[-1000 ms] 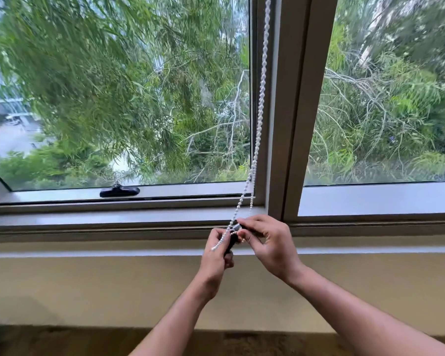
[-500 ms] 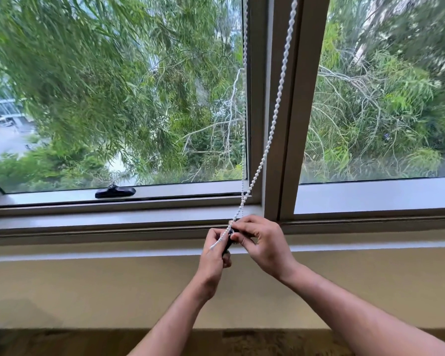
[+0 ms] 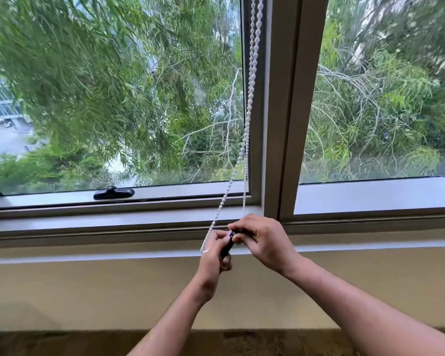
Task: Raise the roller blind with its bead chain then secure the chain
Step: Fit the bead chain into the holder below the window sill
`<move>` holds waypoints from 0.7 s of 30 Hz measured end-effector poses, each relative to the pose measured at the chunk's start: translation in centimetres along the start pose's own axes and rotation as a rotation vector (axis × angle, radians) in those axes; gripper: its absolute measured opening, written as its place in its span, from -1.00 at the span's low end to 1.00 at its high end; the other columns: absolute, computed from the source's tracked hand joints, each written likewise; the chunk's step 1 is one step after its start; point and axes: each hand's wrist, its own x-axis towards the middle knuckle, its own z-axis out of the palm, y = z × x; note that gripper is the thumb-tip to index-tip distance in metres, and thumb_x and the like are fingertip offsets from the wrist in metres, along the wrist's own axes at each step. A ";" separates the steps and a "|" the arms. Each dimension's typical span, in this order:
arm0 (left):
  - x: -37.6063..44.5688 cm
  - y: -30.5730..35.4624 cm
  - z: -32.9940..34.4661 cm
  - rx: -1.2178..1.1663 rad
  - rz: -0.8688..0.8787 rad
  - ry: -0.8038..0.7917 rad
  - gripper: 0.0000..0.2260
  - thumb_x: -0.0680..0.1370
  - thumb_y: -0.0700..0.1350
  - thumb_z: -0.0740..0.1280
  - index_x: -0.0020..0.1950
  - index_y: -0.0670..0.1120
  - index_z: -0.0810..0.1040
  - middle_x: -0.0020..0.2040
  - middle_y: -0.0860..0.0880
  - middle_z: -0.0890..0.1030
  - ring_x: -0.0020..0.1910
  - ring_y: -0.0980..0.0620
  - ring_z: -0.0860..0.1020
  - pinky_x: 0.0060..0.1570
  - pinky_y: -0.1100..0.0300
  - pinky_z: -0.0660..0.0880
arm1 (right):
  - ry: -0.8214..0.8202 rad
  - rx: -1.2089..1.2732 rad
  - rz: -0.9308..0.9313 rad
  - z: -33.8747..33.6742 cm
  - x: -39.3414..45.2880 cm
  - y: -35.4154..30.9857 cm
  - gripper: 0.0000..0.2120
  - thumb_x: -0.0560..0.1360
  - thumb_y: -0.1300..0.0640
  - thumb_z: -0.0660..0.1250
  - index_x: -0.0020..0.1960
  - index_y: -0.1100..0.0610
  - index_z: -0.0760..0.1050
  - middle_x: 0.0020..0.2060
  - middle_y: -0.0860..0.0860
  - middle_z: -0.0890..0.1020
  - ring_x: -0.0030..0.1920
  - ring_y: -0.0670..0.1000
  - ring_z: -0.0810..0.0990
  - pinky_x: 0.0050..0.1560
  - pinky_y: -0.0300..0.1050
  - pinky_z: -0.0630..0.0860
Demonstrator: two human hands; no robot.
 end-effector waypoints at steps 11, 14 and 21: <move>-0.4 -0.1 0.5 0.174 0.055 0.017 -0.67 0.27 -0.26 0.14 0.01 -0.08 0.39 -0.24 -0.05 0.36 -0.44 0.13 0.25 -0.43 0.28 0.21 | -0.029 -0.179 -0.103 0.4 0.4 -0.5 -0.83 0.53 0.09 0.46 0.10 0.11 0.66 -0.06 0.01 0.69 -0.06 0.08 0.65 -0.05 0.03 0.60; -0.5 -0.2 0.8 0.228 0.028 0.028 -0.63 0.30 -0.22 0.18 0.11 -0.10 0.39 -0.18 -0.04 0.43 -0.42 0.15 0.27 -0.40 0.26 0.23 | -0.042 -0.227 -0.078 0.4 0.5 -0.3 -0.81 0.56 0.06 0.42 0.12 0.11 0.65 -0.04 0.01 0.69 -0.05 0.09 0.65 -0.05 0.02 0.60; -0.3 -0.4 1.3 0.363 0.104 0.016 -0.89 0.63 -0.23 0.25 0.14 -0.12 0.40 -0.24 0.11 0.43 -0.42 0.26 0.38 -0.33 0.39 0.33 | -0.090 -0.375 -0.072 0.4 0.4 -0.1 -0.70 0.58 -0.05 0.18 0.14 0.05 0.59 -0.03 -0.01 0.63 0.01 0.11 0.59 -0.03 0.01 0.60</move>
